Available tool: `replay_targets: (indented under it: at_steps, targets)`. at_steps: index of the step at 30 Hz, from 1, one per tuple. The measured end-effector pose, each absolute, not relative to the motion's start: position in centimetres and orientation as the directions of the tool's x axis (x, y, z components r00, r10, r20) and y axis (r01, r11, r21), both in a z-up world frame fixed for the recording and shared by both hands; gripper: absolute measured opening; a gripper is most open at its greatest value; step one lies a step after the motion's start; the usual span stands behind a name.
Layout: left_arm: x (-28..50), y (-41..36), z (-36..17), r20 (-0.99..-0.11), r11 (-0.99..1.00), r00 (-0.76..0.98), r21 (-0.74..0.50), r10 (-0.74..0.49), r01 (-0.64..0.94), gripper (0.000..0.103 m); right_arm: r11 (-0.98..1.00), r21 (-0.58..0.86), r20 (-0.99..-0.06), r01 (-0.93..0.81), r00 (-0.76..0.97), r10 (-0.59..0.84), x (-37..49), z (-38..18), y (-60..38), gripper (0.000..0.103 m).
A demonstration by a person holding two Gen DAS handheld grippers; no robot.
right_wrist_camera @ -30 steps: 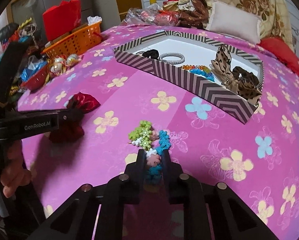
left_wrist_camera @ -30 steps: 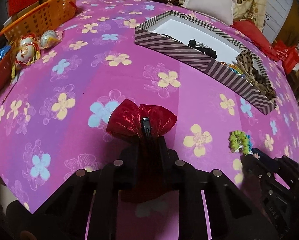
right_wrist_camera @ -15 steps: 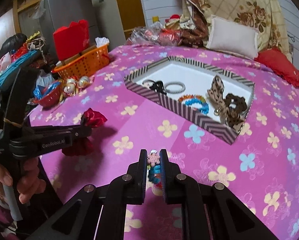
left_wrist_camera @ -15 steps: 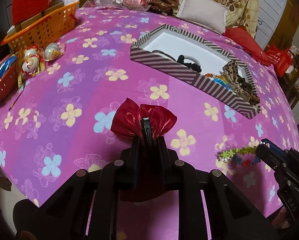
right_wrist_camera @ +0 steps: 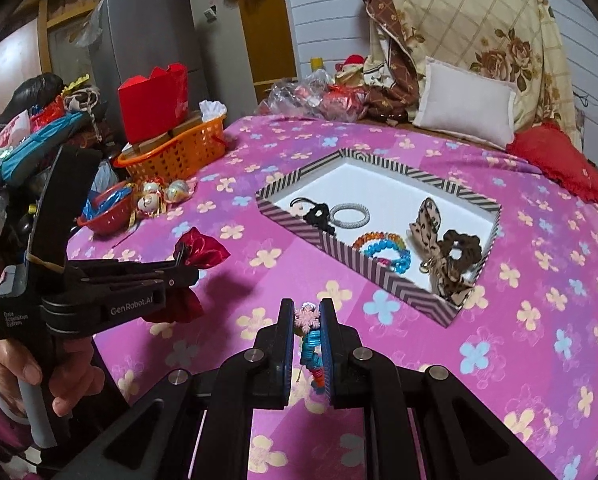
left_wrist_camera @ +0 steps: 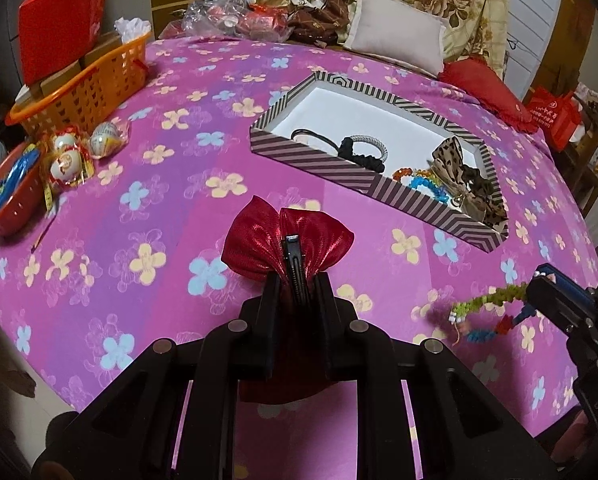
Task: Organize jewelry
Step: 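Carry red bow with left tool while right tool carries charm bracelet over tray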
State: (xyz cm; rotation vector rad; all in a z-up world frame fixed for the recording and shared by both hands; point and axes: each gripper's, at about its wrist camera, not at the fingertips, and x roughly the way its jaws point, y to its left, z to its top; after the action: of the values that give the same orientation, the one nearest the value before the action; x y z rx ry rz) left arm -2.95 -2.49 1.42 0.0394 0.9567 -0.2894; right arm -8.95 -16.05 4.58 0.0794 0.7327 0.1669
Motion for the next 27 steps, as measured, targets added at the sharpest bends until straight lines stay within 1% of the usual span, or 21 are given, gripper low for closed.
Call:
replay_targets:
  at_steps: [13,27]
  targets:
    - [-1.7,-4.4,2.3,-0.8,0.957,0.562,-0.055,-0.212,0.283,0.016,0.989,0.107,-0.651,-0.099,0.745,0.145,-7.5,5.7,-17.8,0.011]
    - [0.2,-6.3,2.4,-0.798,0.955,0.57,-0.021,-0.194,0.295,0.016,0.992,0.101,-0.658,-0.079,0.743,0.126,-5.8,5.7,-19.2,0.011]
